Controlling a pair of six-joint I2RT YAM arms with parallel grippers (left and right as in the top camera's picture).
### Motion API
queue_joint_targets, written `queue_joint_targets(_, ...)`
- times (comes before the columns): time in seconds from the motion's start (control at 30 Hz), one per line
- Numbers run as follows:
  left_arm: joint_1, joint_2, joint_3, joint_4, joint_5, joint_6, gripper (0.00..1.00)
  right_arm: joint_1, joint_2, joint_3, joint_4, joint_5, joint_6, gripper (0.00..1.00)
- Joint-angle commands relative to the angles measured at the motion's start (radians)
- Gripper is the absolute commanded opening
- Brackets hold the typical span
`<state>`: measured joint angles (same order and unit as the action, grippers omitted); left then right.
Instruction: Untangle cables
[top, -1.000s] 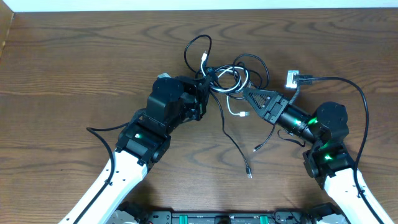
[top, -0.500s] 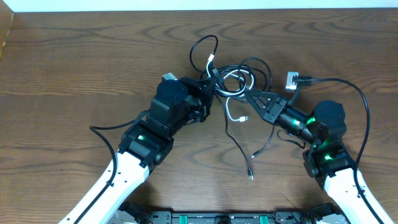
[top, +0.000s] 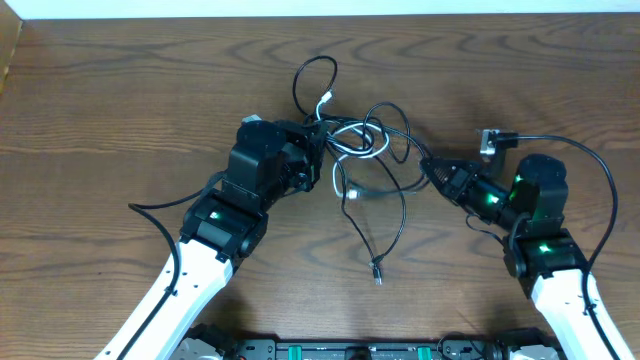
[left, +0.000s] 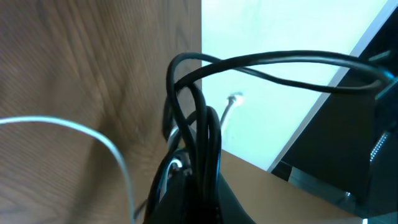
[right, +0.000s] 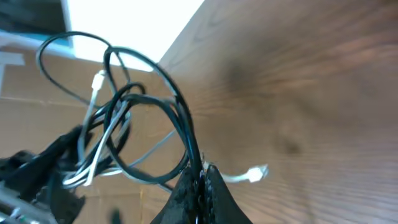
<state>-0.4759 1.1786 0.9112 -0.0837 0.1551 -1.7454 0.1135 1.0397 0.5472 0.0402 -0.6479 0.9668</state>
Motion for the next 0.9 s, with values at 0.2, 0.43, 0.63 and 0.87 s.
queue_joint_targets(0.2,0.017,-0.004,0.018,-0.006,-0.041,0.048,0.08,-0.071,0.001,0.008,-0.088,0.008,-0.074,0.05)
queue_joint_targets(0.43,0.017,-0.004,0.018,-0.006,-0.041,0.048,0.07,-0.074,0.001,0.008,-0.069,-0.04,-0.07,0.88)
queue_joint_targets(0.63,0.017,-0.004,0.018,-0.013,-0.04,0.047,0.08,-0.072,0.001,0.008,0.089,-0.182,0.003,0.91)
queue_joint_targets(0.87,0.011,-0.004,0.018,-0.013,-0.004,-0.008,0.07,-0.03,0.001,0.008,0.161,-0.164,0.147,0.85)
